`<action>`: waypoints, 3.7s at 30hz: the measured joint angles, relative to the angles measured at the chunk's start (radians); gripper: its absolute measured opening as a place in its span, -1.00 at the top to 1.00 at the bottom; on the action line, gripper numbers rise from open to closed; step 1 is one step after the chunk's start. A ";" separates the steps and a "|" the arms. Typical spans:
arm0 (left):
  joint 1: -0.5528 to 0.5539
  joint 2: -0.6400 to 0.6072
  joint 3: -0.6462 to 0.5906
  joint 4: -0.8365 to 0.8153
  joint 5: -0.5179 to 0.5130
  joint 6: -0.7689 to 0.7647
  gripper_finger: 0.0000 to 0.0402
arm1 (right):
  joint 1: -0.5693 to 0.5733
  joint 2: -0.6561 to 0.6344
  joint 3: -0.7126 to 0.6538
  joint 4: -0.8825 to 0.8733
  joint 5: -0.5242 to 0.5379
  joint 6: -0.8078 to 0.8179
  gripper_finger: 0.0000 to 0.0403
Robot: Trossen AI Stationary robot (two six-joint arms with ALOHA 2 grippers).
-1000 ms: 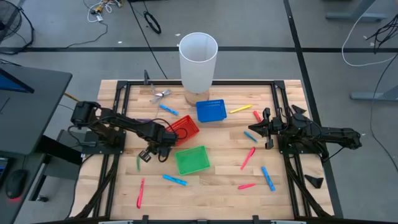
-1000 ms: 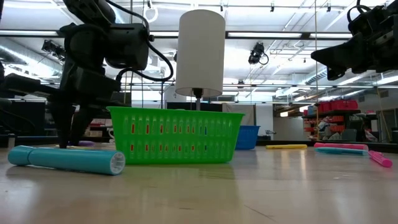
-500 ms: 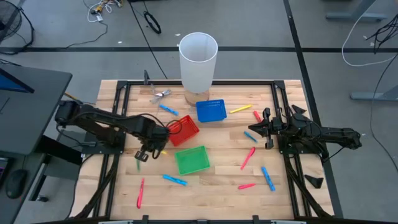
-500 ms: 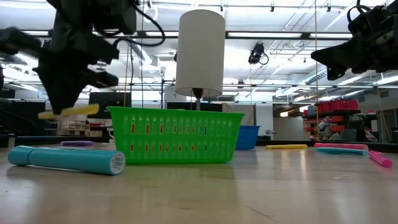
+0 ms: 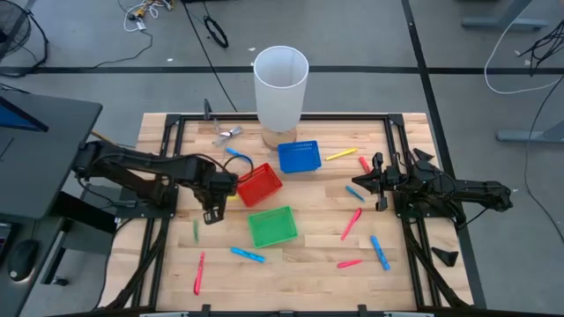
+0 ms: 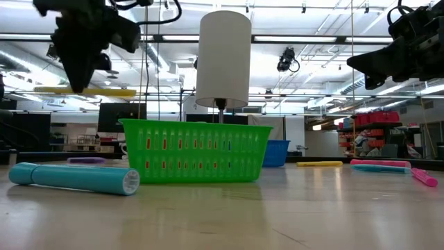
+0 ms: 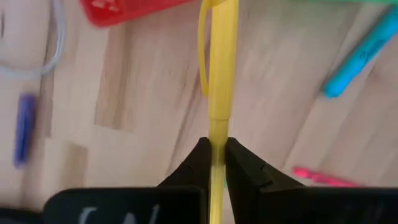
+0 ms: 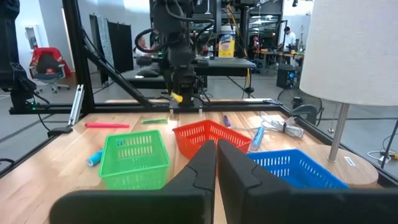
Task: Pick & Place Markers
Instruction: Put the left yellow marker into the red bin, then put the left pink marker into the red bin
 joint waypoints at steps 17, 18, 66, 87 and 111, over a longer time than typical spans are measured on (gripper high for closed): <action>0.089 0.048 0.066 0.105 0.015 -0.311 0.87 | 0.000 0.000 0.000 0.000 -0.001 0.000 0.90; 0.100 0.065 0.084 0.103 0.015 -0.299 0.87 | 0.000 0.000 0.000 0.000 -0.001 0.000 0.90; 0.228 0.545 0.376 0.097 -0.213 -0.059 0.71 | 0.000 0.000 0.000 0.000 0.000 0.000 0.90; 0.230 0.545 0.376 0.106 -0.185 -0.056 0.25 | 0.000 0.000 0.000 0.000 0.000 0.000 0.90; 0.071 0.317 0.378 0.012 -0.113 0.469 0.22 | 0.000 0.000 0.000 0.000 -0.001 0.000 0.90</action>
